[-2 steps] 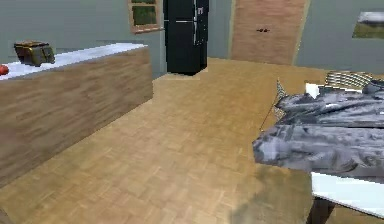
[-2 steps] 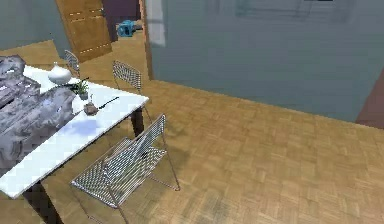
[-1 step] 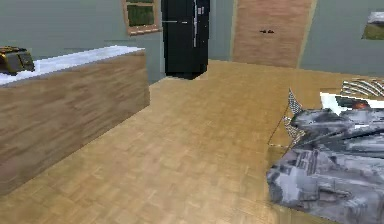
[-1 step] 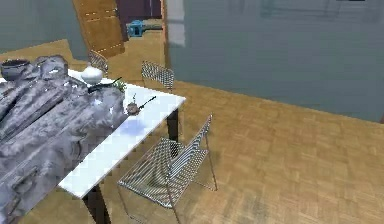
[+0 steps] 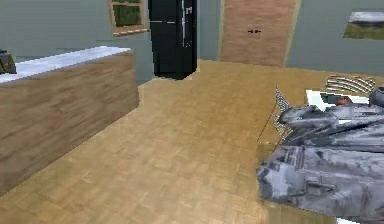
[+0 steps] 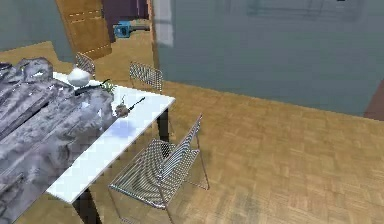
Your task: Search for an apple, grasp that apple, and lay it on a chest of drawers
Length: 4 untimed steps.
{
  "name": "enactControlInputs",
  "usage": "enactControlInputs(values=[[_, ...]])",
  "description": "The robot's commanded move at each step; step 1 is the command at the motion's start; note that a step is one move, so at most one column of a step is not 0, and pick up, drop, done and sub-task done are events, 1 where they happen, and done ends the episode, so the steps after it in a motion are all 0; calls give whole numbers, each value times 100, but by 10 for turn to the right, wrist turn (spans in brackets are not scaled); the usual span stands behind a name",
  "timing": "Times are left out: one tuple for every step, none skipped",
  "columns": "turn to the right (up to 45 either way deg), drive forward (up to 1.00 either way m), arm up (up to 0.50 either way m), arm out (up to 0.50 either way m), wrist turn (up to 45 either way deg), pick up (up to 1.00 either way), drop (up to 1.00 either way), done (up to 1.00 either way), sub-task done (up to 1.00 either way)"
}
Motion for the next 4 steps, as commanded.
enactControlInputs(values=[[0, 100, 0, 0, 0, 0, 0, 0, 0], [30, 0, 0, 0, 0, 0, 0, 0, 0], [0, 95, 0, 0, 0, 0, 0, 0, 0], [390, 0, 0, 0, 0, 0, 0, 0, 0]])
